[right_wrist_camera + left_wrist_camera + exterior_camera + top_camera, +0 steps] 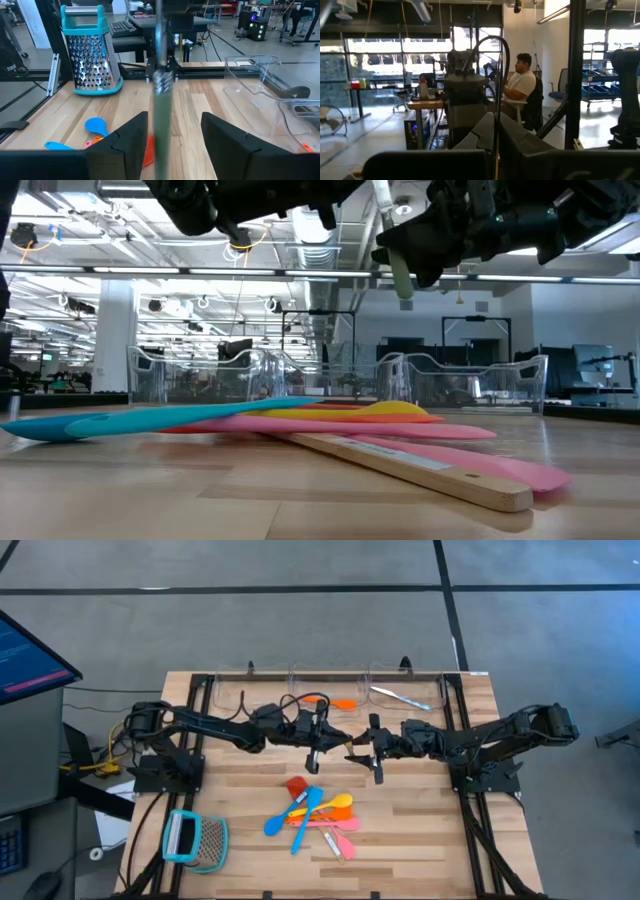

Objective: Pick & Place Kitchen Items
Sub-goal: Put the green table knife into the right transparent bin, then put the blue spatula into the middle transparent bin

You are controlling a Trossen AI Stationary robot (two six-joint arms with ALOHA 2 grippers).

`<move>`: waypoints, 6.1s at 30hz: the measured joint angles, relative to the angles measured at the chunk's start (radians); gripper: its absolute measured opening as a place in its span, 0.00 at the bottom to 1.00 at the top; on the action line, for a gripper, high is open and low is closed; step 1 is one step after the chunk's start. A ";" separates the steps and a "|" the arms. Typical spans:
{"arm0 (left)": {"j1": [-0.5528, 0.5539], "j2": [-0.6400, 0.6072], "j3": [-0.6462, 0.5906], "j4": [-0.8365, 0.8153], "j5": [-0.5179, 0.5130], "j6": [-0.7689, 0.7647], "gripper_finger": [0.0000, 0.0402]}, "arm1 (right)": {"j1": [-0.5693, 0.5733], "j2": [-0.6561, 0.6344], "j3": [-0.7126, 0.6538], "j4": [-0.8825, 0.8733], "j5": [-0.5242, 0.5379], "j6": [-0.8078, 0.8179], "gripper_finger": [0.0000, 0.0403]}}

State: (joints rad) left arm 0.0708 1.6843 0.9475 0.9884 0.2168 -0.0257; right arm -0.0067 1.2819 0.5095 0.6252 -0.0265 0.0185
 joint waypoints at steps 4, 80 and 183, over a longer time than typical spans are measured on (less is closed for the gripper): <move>0.000 0.001 0.000 -0.005 0.001 -0.007 0.00 | 0.000 0.000 0.000 0.000 0.000 0.000 0.36; 0.047 -0.493 -0.392 -0.112 -0.094 -0.039 0.19 | -0.633 -0.039 0.320 -1.181 0.422 -0.213 0.07; 0.042 -0.492 -0.418 -0.133 -0.101 -0.159 0.03 | 0.203 -0.236 -0.134 -0.174 0.249 0.114 0.00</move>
State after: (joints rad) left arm 0.1132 1.1919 0.5299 0.8551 0.1162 -0.1848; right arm 0.1965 1.0463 0.3756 0.4515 0.2222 0.1326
